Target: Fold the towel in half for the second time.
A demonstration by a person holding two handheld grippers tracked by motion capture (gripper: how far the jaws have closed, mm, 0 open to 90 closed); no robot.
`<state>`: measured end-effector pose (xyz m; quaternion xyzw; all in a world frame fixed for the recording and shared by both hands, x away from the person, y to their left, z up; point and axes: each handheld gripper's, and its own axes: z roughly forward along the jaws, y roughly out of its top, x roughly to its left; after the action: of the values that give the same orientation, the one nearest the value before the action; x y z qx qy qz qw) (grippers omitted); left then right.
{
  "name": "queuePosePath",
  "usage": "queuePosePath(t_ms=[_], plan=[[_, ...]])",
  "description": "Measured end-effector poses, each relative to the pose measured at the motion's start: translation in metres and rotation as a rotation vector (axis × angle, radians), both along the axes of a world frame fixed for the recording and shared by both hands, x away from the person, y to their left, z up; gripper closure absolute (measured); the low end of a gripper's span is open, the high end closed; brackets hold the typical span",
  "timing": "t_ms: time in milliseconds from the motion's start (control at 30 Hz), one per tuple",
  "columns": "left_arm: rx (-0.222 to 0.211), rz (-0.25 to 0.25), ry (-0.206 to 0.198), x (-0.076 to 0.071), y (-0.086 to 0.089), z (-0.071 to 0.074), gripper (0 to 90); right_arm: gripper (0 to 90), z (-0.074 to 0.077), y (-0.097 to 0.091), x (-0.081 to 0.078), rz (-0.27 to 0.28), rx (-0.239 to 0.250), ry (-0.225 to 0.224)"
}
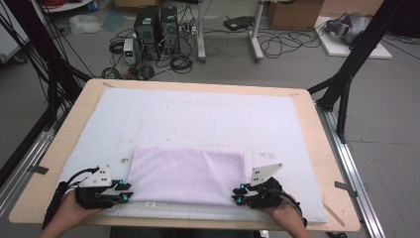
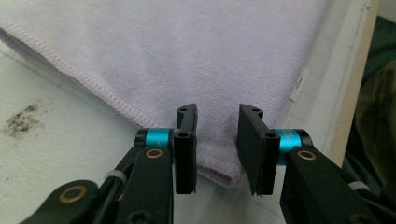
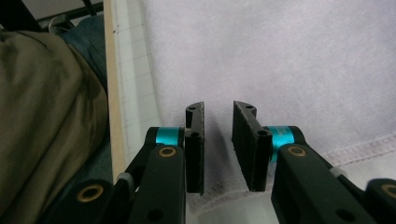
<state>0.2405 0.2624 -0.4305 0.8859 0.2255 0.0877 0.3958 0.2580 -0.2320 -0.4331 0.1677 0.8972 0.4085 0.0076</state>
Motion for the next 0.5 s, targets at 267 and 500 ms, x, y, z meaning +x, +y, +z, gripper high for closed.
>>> queuePosePath(t_ms=[267, 500], plan=[[-0.063, 0.041, -0.043, 0.024, 0.004, 0.017, 61.8, 66.0, 0.018, -0.010, 0.030, -0.108, 0.053, -0.044], [-0.112, 0.050, -0.044, 0.053, -0.006, 0.019, 57.2, 59.7, 0.022, -0.018, 0.058, -0.170, 0.069, -0.067]])
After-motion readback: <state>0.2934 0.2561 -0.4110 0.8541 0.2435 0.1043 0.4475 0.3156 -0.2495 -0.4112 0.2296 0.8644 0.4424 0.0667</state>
